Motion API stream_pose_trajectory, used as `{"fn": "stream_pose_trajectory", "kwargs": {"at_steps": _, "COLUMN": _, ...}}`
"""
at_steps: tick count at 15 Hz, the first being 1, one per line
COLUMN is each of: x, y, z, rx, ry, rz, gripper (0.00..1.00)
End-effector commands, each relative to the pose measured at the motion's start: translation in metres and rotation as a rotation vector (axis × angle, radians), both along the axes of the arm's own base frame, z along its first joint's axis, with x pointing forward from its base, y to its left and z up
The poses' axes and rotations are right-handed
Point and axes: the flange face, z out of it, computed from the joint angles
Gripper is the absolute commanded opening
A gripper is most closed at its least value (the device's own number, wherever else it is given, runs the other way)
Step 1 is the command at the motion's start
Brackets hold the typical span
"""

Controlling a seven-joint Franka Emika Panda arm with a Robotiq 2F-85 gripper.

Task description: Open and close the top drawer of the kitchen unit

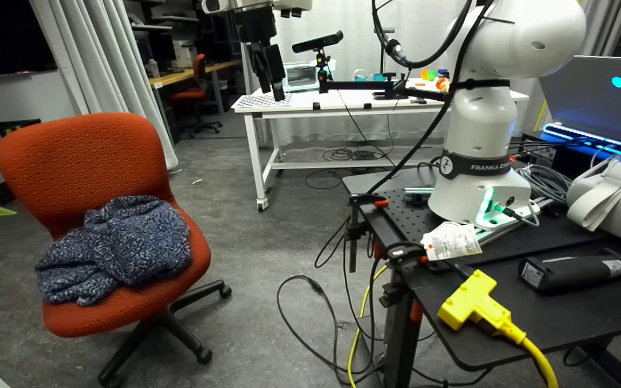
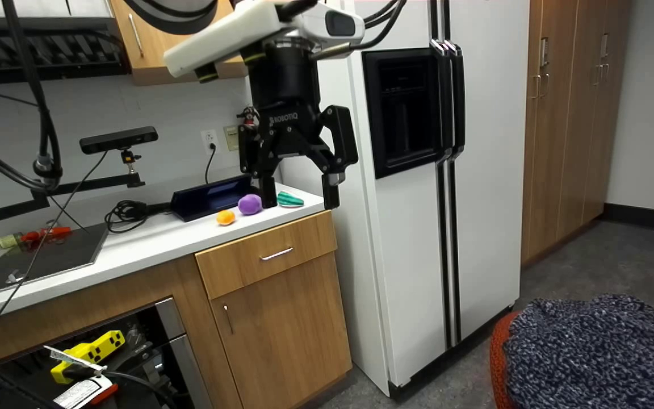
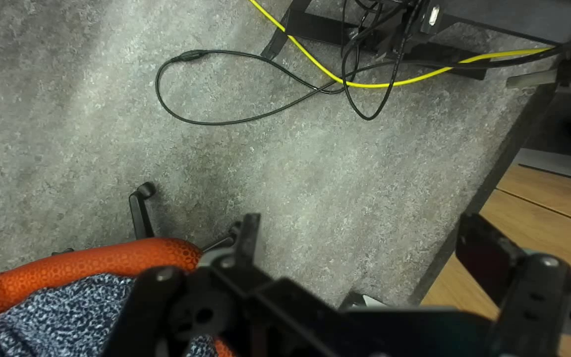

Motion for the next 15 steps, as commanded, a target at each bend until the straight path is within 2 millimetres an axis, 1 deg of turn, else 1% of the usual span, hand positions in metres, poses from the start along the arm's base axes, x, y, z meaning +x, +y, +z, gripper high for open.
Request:
{"fn": "stream_pose_trajectory", "kwargs": {"at_steps": 1, "x": 0.0001, "y": 0.0001, "z": 0.0003, "rx": 0.000, "ry": 0.000, "rz": 0.000, "gripper": 1.00}}
{"fn": "stream_pose_trajectory", "kwargs": {"at_steps": 9, "x": 0.0002, "y": 0.0003, "z": 0.0002, "rx": 0.000, "ry": 0.001, "rz": 0.000, "gripper": 1.00}}
{"fn": "stream_pose_trajectory", "kwargs": {"at_steps": 15, "x": 0.0014, "y": 0.0008, "z": 0.0001, "rx": 0.000, "ry": 0.000, "rz": 0.038, "gripper": 1.00}}
